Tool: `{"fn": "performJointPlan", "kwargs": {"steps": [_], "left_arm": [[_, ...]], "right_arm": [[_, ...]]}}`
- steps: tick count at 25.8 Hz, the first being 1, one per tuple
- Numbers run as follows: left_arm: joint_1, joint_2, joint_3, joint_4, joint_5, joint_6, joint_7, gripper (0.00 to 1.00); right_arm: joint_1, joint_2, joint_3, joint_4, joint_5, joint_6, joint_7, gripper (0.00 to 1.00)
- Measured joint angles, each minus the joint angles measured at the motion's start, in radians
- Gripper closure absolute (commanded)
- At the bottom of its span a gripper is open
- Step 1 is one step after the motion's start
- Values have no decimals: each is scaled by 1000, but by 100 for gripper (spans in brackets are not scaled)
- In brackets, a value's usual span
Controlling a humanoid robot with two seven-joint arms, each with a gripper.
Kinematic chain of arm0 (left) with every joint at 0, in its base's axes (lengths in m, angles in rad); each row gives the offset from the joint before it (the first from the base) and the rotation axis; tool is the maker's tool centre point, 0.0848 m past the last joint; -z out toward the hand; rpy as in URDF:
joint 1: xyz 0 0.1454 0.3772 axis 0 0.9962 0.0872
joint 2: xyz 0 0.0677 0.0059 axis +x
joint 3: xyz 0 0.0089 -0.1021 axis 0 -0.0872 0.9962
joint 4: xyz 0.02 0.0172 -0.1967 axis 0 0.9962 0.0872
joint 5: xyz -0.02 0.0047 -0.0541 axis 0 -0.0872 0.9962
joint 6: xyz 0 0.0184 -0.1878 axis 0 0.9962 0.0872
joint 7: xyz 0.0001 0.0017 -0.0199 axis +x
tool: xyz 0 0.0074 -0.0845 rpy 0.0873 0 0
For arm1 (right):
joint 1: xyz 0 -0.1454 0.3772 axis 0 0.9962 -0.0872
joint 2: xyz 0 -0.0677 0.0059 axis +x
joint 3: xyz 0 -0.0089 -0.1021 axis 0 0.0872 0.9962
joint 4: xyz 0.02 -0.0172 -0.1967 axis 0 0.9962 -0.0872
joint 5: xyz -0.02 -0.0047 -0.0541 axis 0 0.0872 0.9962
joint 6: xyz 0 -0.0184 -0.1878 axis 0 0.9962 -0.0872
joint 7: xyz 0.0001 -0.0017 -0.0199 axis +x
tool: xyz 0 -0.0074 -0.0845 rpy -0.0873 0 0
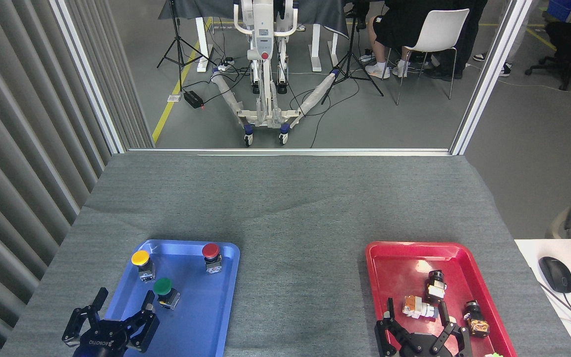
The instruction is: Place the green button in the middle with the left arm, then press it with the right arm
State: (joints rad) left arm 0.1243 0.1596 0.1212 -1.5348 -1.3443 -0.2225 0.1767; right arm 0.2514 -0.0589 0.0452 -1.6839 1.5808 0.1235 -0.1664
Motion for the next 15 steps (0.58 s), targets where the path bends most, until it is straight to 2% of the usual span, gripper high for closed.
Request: {"fn": "performJointPlan", "kwargs": {"steps": [9,15], "left_arm": [[1,2,-6,7,-2,-5,-4,0],[-23,3,-20,89,-11,-60,-12,1]], "right_arm": [[1,0,-1,-5,5,1,1,0],[2,-1,-2,-5,5,2,1,0]]}}
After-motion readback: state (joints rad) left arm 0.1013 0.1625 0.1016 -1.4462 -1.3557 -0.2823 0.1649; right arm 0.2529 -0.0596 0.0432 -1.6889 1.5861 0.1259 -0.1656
